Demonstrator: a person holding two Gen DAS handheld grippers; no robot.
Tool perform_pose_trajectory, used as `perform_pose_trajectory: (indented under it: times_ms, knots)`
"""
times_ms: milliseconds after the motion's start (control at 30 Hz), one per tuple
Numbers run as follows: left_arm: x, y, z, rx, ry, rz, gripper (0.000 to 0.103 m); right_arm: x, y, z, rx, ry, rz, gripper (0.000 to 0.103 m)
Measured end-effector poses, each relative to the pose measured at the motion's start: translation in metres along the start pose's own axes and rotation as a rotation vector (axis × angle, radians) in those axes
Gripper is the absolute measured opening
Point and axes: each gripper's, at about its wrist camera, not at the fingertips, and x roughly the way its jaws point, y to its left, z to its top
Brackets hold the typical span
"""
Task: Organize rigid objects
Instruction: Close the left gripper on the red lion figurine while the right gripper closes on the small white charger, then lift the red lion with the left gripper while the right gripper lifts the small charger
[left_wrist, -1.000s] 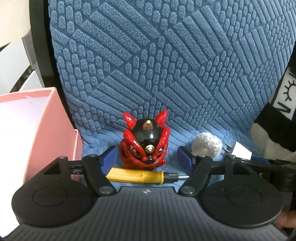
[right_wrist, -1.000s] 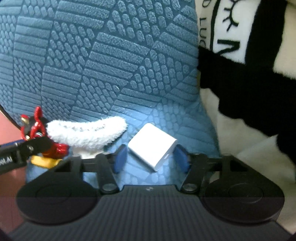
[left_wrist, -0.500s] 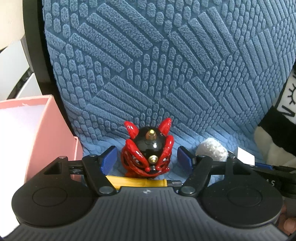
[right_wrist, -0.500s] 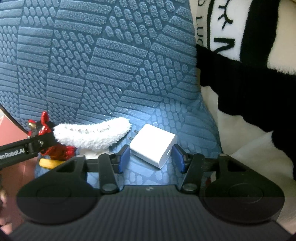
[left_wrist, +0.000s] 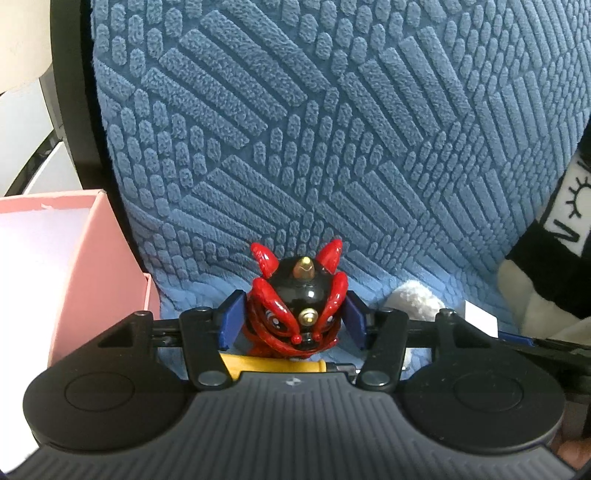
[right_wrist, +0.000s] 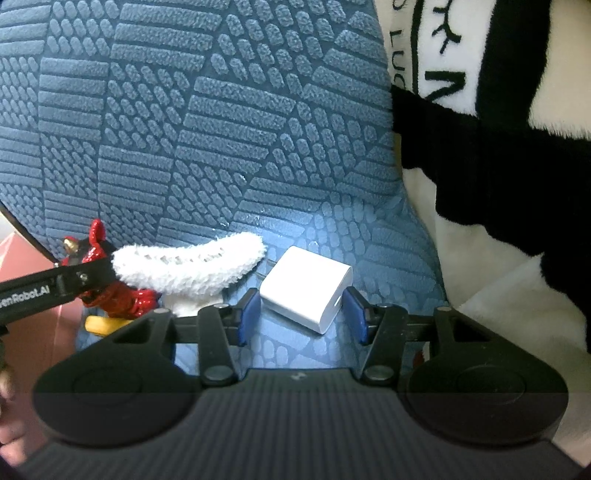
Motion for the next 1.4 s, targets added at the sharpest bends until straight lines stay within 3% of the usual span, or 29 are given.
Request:
perform_pose_trajectory:
  times_ms: [300,600,1100,1400]
  knots:
    - [-0.030,-0.003,-0.014,0.013,0.001,-0.037,0.062,-0.016,0.005,-0.014,-0.025,-0.002,0.006,0.050]
    - [-0.058,-0.007,-0.049,0.029,0.024,-0.052,0.062,-0.039,0.002,-0.041,0.019,-0.005,0.012,0.047]
    - [-0.118,0.001,-0.086,-0.040,-0.009,-0.082,0.062,-0.076,0.018,-0.097,-0.015,0.008,0.040,0.047]
    - [-0.135,0.013,-0.127,-0.073,0.058,-0.098,0.062,-0.097,0.024,-0.135,-0.070,0.010,0.017,0.047]
